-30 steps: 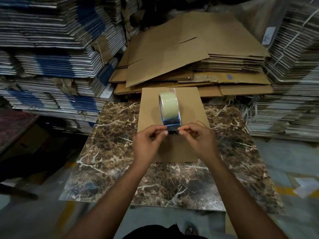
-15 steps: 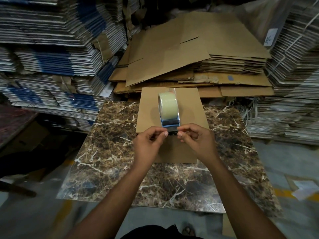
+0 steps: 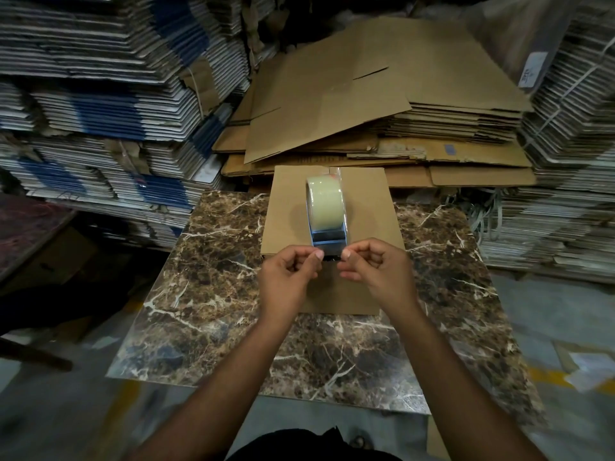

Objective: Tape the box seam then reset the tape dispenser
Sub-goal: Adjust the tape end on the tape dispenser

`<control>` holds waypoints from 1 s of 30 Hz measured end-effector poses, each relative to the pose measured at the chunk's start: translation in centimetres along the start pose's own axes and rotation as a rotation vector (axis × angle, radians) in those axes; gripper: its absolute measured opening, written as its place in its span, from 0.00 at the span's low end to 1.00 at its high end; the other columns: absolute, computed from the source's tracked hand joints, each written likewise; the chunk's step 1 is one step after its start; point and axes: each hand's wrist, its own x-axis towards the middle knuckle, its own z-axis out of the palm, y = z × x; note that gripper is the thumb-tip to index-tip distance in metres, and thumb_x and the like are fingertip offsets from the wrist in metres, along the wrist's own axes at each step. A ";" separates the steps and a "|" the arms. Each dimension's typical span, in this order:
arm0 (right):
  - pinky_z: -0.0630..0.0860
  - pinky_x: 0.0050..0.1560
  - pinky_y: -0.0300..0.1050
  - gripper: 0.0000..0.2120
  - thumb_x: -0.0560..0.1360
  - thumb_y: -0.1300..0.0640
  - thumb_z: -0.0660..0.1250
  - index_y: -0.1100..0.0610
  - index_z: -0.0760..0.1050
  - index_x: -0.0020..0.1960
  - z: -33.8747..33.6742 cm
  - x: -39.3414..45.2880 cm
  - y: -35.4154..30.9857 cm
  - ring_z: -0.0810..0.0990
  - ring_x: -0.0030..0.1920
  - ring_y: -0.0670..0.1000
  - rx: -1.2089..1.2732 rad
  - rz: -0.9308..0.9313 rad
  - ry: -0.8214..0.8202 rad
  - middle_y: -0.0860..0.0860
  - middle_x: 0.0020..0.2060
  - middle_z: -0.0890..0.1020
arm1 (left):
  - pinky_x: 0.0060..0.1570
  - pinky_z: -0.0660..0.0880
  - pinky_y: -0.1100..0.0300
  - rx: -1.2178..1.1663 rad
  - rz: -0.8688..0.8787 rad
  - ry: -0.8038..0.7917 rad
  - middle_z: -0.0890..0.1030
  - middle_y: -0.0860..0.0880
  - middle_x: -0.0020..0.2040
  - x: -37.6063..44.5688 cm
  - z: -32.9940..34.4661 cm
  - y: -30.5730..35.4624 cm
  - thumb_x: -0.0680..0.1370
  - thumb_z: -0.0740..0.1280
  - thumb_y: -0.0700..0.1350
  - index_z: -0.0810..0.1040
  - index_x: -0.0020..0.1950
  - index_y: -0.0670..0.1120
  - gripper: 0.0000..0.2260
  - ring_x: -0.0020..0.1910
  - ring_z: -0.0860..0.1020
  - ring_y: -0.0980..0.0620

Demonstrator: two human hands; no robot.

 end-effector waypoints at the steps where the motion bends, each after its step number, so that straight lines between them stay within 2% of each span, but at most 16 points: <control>1: 0.86 0.44 0.49 0.02 0.76 0.65 0.72 0.60 0.82 0.45 0.1 -0.1 -0.1 0.88 0.42 0.58 0.027 0.030 0.010 0.59 0.40 0.87 | 0.40 0.81 0.58 -0.027 -0.027 0.011 0.87 0.44 0.38 0.0 0.1 0.0 0.76 0.74 0.41 0.86 0.47 0.43 0.03 0.36 0.83 0.51; 3: 0.86 0.45 0.51 0.01 0.76 0.64 0.72 0.62 0.82 0.46 0.4 -0.2 -0.2 0.88 0.43 0.59 0.081 0.077 0.027 0.61 0.41 0.87 | 0.38 0.81 0.59 -0.085 -0.073 0.035 0.87 0.43 0.39 -0.1 0.4 0.1 0.76 0.74 0.40 0.86 0.48 0.41 0.03 0.37 0.83 0.50; 5: 0.86 0.46 0.52 0.04 0.75 0.64 0.73 0.65 0.82 0.47 0.5 -0.2 -0.5 0.88 0.44 0.60 0.131 0.116 0.051 0.62 0.42 0.87 | 0.36 0.80 0.60 -0.142 -0.118 0.058 0.86 0.42 0.39 -0.2 0.7 0.3 0.75 0.74 0.38 0.86 0.48 0.40 0.03 0.36 0.83 0.51; 11: 0.86 0.43 0.51 0.08 0.74 0.65 0.75 0.70 0.80 0.48 1.1 -0.3 -1.2 0.88 0.42 0.60 0.248 0.210 0.103 0.64 0.40 0.86 | 0.34 0.79 0.62 -0.281 -0.222 0.088 0.85 0.45 0.35 -0.5 1.2 0.9 0.74 0.74 0.35 0.86 0.45 0.41 0.03 0.34 0.82 0.52; 15: 0.86 0.42 0.51 0.06 0.73 0.69 0.74 0.67 0.77 0.45 1.3 -0.2 -1.4 0.87 0.39 0.60 0.291 0.247 0.129 0.63 0.37 0.85 | 0.35 0.79 0.62 -0.324 -0.258 0.102 0.86 0.45 0.36 -0.9 1.5 1.0 0.74 0.75 0.34 0.86 0.45 0.42 0.04 0.36 0.82 0.52; 18: 0.86 0.40 0.52 0.11 0.73 0.71 0.73 0.61 0.72 0.43 1.4 -0.1 -1.5 0.87 0.36 0.58 0.312 0.276 0.156 0.65 0.38 0.83 | 0.35 0.79 0.61 -0.360 -0.285 0.122 0.85 0.44 0.36 -0.9 1.6 1.0 0.73 0.75 0.33 0.83 0.47 0.42 0.06 0.36 0.82 0.50; 21: 0.86 0.39 0.50 0.12 0.73 0.70 0.74 0.61 0.71 0.44 1.2 0.0 -1.6 0.87 0.36 0.58 0.320 0.292 0.149 0.65 0.39 0.83 | 0.35 0.79 0.60 -0.384 -0.291 0.131 0.85 0.43 0.37 -0.8 1.7 0.9 0.73 0.74 0.32 0.80 0.51 0.42 0.10 0.35 0.83 0.49; 25: 0.85 0.39 0.50 0.14 0.72 0.71 0.74 0.60 0.71 0.45 1.2 0.1 -1.8 0.86 0.34 0.56 0.313 0.317 0.143 0.64 0.38 0.84 | 0.34 0.80 0.60 -0.413 -0.315 0.127 0.84 0.44 0.36 -0.8 1.6 1.0 0.74 0.72 0.30 0.77 0.51 0.43 0.11 0.34 0.82 0.49; 28: 0.85 0.39 0.50 0.14 0.71 0.71 0.75 0.60 0.70 0.45 1.0 0.2 -1.9 0.85 0.34 0.56 0.290 0.326 0.117 0.62 0.37 0.84 | 0.35 0.80 0.59 -0.421 -0.342 0.104 0.83 0.42 0.40 -0.7 1.6 1.2 0.75 0.73 0.34 0.76 0.52 0.43 0.10 0.35 0.82 0.49; 30: 0.85 0.39 0.49 0.14 0.71 0.71 0.75 0.60 0.71 0.46 0.7 0.2 -2.0 0.85 0.34 0.56 0.266 0.332 0.099 0.61 0.37 0.85 | 0.34 0.80 0.59 -0.392 -0.349 0.102 0.83 0.41 0.40 -0.5 1.6 1.5 0.73 0.77 0.38 0.75 0.52 0.43 0.13 0.34 0.82 0.49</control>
